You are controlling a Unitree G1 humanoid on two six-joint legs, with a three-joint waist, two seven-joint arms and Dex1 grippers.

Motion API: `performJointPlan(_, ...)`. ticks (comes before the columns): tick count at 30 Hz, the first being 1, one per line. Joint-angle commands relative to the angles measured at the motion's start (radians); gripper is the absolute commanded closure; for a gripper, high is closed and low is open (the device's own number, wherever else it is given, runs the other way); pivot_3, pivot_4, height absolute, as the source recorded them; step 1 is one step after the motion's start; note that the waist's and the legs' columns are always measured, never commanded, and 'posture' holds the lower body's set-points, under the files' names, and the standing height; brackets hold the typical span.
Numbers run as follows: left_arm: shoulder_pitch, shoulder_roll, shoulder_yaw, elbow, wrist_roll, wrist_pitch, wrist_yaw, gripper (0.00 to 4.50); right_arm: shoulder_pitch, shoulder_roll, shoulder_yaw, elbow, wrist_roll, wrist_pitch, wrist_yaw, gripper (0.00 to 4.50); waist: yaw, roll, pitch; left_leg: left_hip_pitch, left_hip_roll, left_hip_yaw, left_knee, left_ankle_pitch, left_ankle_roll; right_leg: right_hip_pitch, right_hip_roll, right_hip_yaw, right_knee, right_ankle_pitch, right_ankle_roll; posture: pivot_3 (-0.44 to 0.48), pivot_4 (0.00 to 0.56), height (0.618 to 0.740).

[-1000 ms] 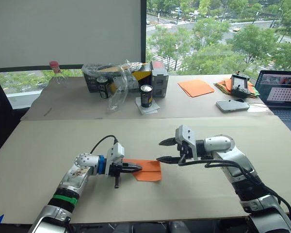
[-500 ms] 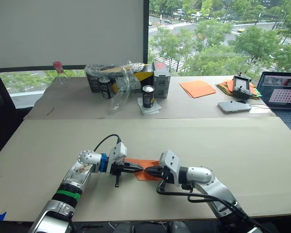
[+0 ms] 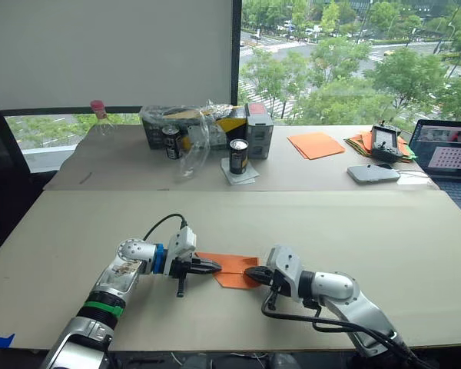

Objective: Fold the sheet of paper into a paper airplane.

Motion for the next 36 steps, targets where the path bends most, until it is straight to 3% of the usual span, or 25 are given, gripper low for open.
performJointPlan(1, -0.006, 0.002, -0.012, 0.030, 0.032, -0.014, 0.000, 4.50, 0.056, -0.056, -0.052, 0.037, -0.008, 0.011, 0.000, 4.45, 0.000, 0.000, -0.001, 0.001, 0.000, 0.000, 0.000, 0.000, 0.001, 0.000, 0.000, 0.000, 0.000, 0.000, 0.001, 0.000, 0.150, 0.670)
performJointPlan(9, -0.008, -0.009, -0.016, 0.043, 0.037, -0.026, -0.001, 4.50, 0.032, -0.076, -0.152, -0.066, 0.082, 0.047, 0.000, 4.45, 0.005, -0.001, -0.002, 0.000, 0.000, 0.000, 0.000, -0.001, 0.001, 0.003, -0.001, 0.001, 0.000, 0.000, 0.001, 0.000, 0.150, 0.670)
performJointPlan(16, -0.003, -0.009, -0.016, 0.039, 0.039, -0.027, 0.002, 4.50, -0.095, 0.017, -0.129, -0.150, 0.120, 0.073, -0.045, 4.45, -0.001, 0.000, -0.001, -0.001, 0.000, 0.001, -0.002, -0.001, 0.001, 0.000, 0.000, 0.002, 0.000, 0.000, 0.001, 0.000, 0.150, 0.670)
performJointPlan(20, 0.002, -0.012, -0.020, 0.022, 0.041, -0.021, 0.010, 4.50, -0.115, 0.050, -0.001, -0.051, 0.055, 0.084, -0.025, 4.45, 0.000, 0.000, -0.001, -0.001, 0.000, 0.000, -0.002, -0.001, 0.001, 0.000, 0.000, 0.001, -0.001, 0.000, 0.001, 0.000, 0.150, 0.670)
performJointPlan(25, 0.022, -0.016, -0.015, -0.043, 0.025, 0.030, 0.033, 4.50, -0.092, 0.108, 0.010, 0.018, 0.069, 0.096, -0.050, 4.45, -0.002, 0.000, -0.001, -0.003, -0.001, 0.001, -0.002, -0.001, 0.001, -0.002, -0.001, 0.002, -0.001, 0.000, 0.001, 0.000, 0.150, 0.670)
performJointPlan(28, 0.039, 0.000, -0.007, -0.056, 0.035, 0.033, 0.052, 4.50, -0.095, 0.075, 0.010, 0.063, 0.021, 0.060, -0.057, 4.45, -0.002, 0.000, -0.001, -0.003, -0.001, 0.000, -0.002, -0.001, 0.001, -0.002, -0.001, 0.002, -0.001, 0.000, 0.001, 0.000, 0.150, 0.670)
performJointPlan(36, 0.095, 0.114, 0.077, -0.087, 0.015, 0.066, 0.086, 4.50, -0.076, 0.048, 0.016, 0.080, -0.004, 0.061, -0.061, 4.45, -0.009, 0.001, -0.001, 0.000, 0.000, 0.001, -0.005, -0.001, 0.001, -0.001, 0.000, 0.002, -0.001, 0.000, 0.001, 0.000, 0.150, 0.670)
